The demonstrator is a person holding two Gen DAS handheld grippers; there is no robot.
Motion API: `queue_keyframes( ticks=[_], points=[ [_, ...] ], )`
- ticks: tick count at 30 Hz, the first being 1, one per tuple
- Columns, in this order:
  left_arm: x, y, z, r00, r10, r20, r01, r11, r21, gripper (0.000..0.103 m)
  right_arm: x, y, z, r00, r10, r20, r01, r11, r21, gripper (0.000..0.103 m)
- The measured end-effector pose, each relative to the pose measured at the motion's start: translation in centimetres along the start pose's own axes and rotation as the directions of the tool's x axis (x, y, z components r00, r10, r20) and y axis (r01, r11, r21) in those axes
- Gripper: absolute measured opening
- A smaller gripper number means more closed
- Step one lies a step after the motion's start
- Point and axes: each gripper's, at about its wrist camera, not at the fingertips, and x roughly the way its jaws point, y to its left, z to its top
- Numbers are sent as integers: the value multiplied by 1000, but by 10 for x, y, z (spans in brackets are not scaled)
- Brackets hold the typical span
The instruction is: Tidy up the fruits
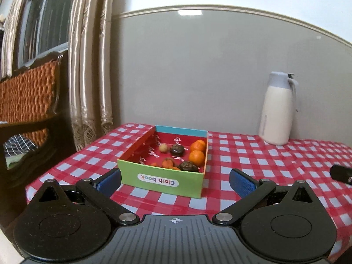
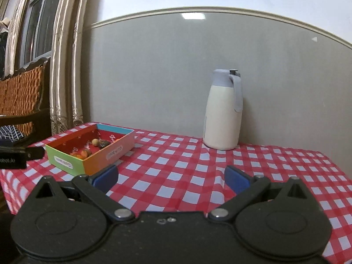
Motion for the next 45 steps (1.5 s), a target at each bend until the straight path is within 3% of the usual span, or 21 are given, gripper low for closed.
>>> queue_keyframes(
  ticks=[3,5,10,45],
  points=[
    [8,1,-8,1000,2,-23,-2,1000,-20,103,8,2,-11,1000,-3,-6,2,1000,-5,103],
    [4,-1,-9,1000,-2,5,2,1000,-1,103,11,3,-15,1000,-9,-27,9,1000,-4,103],
    [-1,-8,-11,1000,1,27,-3,998,57,103,5,8,-16,1000,-1,17,1,1000,-4,103],
    [0,-4,-10,999,-23,22,23,999,22,103,7,9,-18,1000,-4,11,4,1000,-7,103]
  ],
)
